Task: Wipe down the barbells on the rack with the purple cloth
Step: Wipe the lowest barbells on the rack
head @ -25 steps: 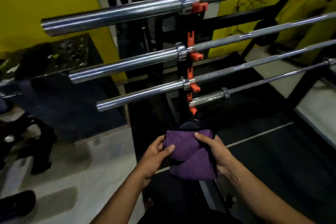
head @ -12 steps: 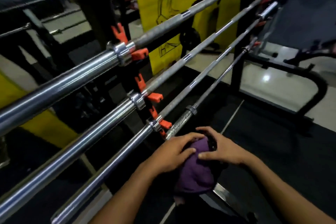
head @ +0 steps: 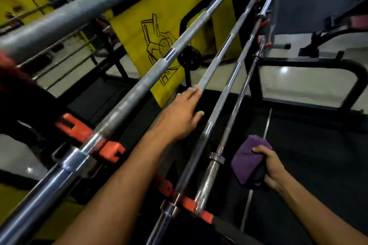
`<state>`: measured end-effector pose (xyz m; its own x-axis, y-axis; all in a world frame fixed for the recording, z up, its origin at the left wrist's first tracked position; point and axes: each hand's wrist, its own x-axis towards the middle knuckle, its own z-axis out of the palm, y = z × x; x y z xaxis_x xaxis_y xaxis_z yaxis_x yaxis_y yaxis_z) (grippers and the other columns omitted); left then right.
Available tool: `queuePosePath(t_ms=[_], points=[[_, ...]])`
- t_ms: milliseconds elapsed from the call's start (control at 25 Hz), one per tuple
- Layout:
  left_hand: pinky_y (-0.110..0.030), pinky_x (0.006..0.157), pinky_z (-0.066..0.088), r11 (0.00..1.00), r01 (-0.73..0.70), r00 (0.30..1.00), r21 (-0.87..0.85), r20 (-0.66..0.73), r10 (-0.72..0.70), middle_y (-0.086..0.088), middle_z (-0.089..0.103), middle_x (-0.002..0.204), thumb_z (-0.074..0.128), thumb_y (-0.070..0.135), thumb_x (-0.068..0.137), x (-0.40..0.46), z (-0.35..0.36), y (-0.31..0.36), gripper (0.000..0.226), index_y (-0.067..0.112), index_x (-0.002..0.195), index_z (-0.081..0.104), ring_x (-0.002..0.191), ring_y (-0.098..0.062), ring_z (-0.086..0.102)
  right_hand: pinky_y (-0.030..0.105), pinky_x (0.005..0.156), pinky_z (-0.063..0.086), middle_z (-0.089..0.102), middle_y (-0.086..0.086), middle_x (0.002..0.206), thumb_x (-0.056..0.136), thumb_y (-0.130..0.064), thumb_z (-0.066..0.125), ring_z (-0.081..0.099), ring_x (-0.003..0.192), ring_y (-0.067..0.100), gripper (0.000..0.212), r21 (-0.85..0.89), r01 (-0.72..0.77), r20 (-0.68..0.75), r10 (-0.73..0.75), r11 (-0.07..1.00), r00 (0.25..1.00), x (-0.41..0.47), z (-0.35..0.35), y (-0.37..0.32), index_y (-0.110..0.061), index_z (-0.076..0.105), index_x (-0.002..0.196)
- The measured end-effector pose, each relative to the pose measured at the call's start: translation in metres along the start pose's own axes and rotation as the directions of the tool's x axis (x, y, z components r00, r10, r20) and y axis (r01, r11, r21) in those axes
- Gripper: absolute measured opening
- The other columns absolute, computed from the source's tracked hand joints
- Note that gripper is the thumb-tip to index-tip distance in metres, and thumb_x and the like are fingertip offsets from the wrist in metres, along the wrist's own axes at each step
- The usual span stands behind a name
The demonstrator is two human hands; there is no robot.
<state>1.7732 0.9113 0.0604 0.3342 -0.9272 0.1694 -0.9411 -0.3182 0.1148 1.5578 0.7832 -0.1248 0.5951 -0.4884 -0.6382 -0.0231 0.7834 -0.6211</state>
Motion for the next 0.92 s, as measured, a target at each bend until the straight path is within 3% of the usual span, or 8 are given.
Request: queuePosePath(t_ms=[120,280,480,760,920], points=[[-0.033,0.124,0.009,0.991,0.128,0.976,-0.033,0.182,-0.119,-0.011,0.003,0.167,0.054,0.031,0.101,0.035,0.027,-0.027,0.075,0.007,0.158,0.012,0.154,-0.024,0.006,0.035,0.072,0.046,0.064,0.011,0.084,0.085,-0.021,0.052,0.06,0.076,0.028,0.018,0.146,0.07,-0.076,-0.059,0.987,0.995,0.042,0.028,-0.021,-0.01,0.065,0.092],[-0.034,0.124,0.017,0.975,0.15,0.984,-0.162,0.123,-0.131,-0.004,0.008,0.167,0.05,0.014,0.101,0.036,0.059,-0.04,0.065,0.012,0.158,0.018,0.152,-0.024,0.015,0.034,0.069,0.048,0.066,0.009,0.082,0.092,-0.025,0.043,0.062,0.074,0.027,0.024,0.348,0.103,-0.122,-0.064,0.932,0.99,0.099,0.071,-0.036,-0.016,0.065,0.09],[-0.04,0.119,0.031,0.973,0.12,0.991,-0.199,0.082,-0.106,0.008,0.006,0.167,0.047,0.016,0.102,0.036,0.063,-0.045,0.063,0.021,0.158,0.019,0.152,-0.016,0.017,0.025,0.055,0.047,0.067,0.006,0.065,0.09,-0.043,0.045,0.063,0.057,0.024,0.035,0.293,0.087,-0.136,-0.049,0.952,0.989,0.168,0.126,-0.065,-0.018,0.065,0.076],[-0.038,0.118,0.033,0.953,0.135,0.99,-0.271,0.073,-0.119,0.012,0.009,0.166,0.049,0.017,0.102,0.033,0.059,-0.041,0.062,0.023,0.158,0.021,0.151,-0.011,0.02,0.023,0.054,0.052,0.069,0.002,0.063,0.089,-0.052,0.05,0.066,0.059,0.023,0.038,0.193,0.232,-0.217,-0.189,0.953,0.958,0.237,0.14,-0.114,-0.02,0.066,0.075],[-0.037,0.117,0.034,0.955,0.149,0.987,-0.257,0.09,-0.13,0.015,0.005,0.166,0.048,0.02,0.103,0.034,0.058,-0.04,0.064,0.026,0.159,0.018,0.151,-0.011,0.02,0.03,0.065,0.054,0.074,0.006,0.081,0.082,-0.063,0.053,0.07,0.081,0.028,0.046,0.036,0.221,-0.217,-0.209,0.975,0.954,0.244,0.136,-0.098,-0.021,0.072,0.089]])
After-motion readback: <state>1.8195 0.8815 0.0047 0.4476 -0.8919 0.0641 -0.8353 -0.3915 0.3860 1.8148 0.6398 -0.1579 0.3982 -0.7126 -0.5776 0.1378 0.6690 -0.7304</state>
